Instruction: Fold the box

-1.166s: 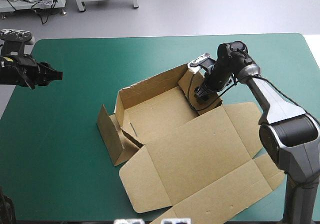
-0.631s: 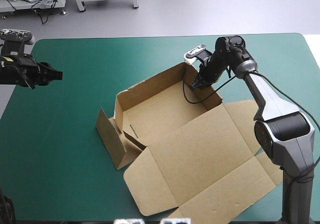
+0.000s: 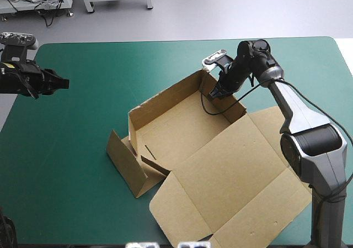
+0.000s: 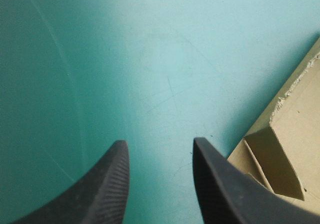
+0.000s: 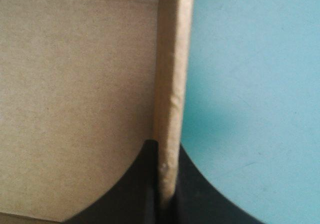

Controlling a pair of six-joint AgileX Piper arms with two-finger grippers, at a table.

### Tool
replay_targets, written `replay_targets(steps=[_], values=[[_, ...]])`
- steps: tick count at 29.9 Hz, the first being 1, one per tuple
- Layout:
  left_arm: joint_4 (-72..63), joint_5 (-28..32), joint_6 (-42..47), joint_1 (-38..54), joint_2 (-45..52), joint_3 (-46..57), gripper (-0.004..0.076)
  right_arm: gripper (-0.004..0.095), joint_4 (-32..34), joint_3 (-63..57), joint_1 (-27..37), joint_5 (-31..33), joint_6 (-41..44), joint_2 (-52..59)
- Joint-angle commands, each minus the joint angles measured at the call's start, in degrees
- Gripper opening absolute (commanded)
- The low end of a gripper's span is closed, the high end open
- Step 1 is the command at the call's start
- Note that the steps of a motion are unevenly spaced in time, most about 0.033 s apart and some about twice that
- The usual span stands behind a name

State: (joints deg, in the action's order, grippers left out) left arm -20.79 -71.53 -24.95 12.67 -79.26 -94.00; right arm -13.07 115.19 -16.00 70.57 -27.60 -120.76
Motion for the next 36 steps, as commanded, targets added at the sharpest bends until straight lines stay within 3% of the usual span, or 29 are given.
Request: replay_targets(steps=[1,7,9,14,16,21,27,29,31,34,35,36], values=[[-2.2,-2.2,-0.2,-0.1,1.5,-1.4,0.0296,-0.0018,0.5,1.3,0.0,1.3,-1.5,3.3],[-2.2,-2.2,-0.2,-0.1,1.5,-1.4,0.0296,0.0031,0.5,1.3,0.0,1.3,-2.5,3.2],[-2.2,-2.2,-0.2,-0.1,1.5,-1.4,0.0296,0.0150,0.6,1.3,0.0,1.3,-1.8,3.2],[-2.2,-2.2,-0.2,-0.1,1.5,-1.4,0.0296,0.0612,0.8,1.3,0.0,1.3,-0.4,3.2],[-2.2,-2.2,-0.2,-0.1,1.5,-1.4,0.0296,0.0693,0.7,1.3,0.0,1.3,0.0,3.2],[-2.3,-2.2,-0.2,-0.1,1.5,-1.4,0.0296,0.0663,0.3,1.3,0.0,1.3,0.5,1.9],[-2.3,-2.3,-0.2,-0.1,1.5,-1.4,0.0296,0.0559,-0.6,1.3,0.0,1.3,1.9,-0.3],[-2.3,-2.3,-0.2,-0.1,1.5,-1.4,0.0296,0.0483,-0.6,1.3,0.0,1.3,2.1,-0.4],[-2.3,-2.3,-0.2,-0.1,1.5,-1.4,0.0296,0.0335,-0.6,1.3,0.0,1.3,2.1,-0.4],[-2.3,-2.2,-0.2,-0.1,1.5,-1.4,0.0296,0.0038,-0.5,1.3,0.0,1.3,2.1,-0.4],[-2.3,-2.2,-0.2,-0.1,1.5,-1.4,0.0296,-0.0020,-0.4,1.3,0.0,1.3,2.0,-0.4],[-2.3,-2.2,-0.2,-0.1,1.5,-1.4,0.0296,-0.0015,-0.7,1.3,0.0,1.3,2.0,-0.4]])
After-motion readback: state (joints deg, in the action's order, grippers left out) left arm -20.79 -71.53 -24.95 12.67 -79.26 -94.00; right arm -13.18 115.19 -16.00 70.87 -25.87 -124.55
